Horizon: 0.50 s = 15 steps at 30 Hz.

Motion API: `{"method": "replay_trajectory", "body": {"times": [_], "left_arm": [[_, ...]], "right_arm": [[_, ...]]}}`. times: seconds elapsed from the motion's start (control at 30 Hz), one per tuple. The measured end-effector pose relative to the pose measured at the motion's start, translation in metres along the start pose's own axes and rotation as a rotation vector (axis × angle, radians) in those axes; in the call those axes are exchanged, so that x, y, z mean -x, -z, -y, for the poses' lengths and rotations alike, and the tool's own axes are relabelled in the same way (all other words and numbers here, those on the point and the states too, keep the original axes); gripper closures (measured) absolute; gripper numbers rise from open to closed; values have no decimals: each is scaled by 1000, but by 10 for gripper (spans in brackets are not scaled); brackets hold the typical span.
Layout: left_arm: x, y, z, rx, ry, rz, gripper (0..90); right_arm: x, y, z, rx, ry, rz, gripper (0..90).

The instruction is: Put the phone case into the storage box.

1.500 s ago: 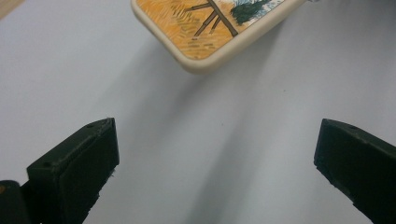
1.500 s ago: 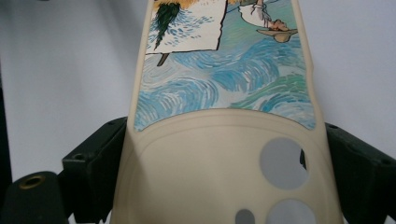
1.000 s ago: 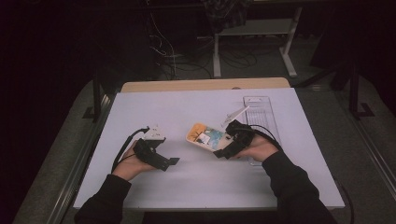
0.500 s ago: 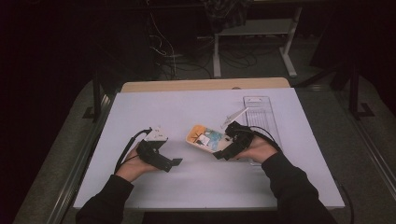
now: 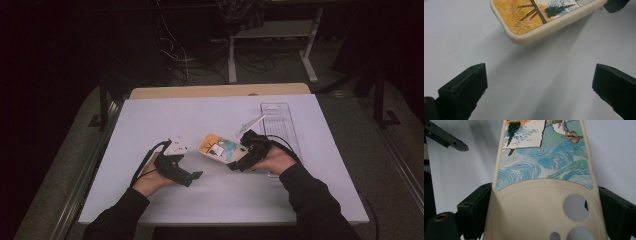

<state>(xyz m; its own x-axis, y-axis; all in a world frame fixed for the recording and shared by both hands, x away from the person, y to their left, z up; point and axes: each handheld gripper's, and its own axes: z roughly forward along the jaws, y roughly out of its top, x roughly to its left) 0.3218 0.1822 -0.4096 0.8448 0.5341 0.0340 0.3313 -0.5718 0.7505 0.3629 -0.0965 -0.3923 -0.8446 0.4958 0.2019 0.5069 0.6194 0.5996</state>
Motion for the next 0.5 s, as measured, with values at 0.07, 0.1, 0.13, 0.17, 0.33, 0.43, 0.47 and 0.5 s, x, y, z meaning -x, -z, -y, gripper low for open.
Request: {"method": "replay_trajectory", "body": {"times": [0.07, 0.1, 0.13, 0.17, 0.33, 0.43, 0.47, 0.5], "left_arm": [[2, -2, -1, -1, -16, -8, 0], [3, -2, -1, -4, -25, -14, 0], [4, -3, -1, 0, -28, -18, 0], [5, -3, -1, -4, -45, -24, 0], [9, -6, -1, 4, -84, -53, 0], [11, -5, -1, 7, -110, -70, 0], [12, -5, -1, 12, -116, -81, 0], [12, -5, -1, 15, -131, -90, 0]], "right_arm": [[-1, 0, 0, -3, -1, -2, 95], [-1, -1, -1, -3, -4, -4, 96], [-1, -1, -1, -2, -2, -4, 96], [-2, -1, -1, -2, -4, -5, 96], [-2, -1, -1, 0, -5, -7, 95], [-3, -1, -1, -3, -6, -9, 95], [-3, -1, -1, -2, -6, -9, 95], [-2, -1, -2, -2, -6, -8, 95]]}}
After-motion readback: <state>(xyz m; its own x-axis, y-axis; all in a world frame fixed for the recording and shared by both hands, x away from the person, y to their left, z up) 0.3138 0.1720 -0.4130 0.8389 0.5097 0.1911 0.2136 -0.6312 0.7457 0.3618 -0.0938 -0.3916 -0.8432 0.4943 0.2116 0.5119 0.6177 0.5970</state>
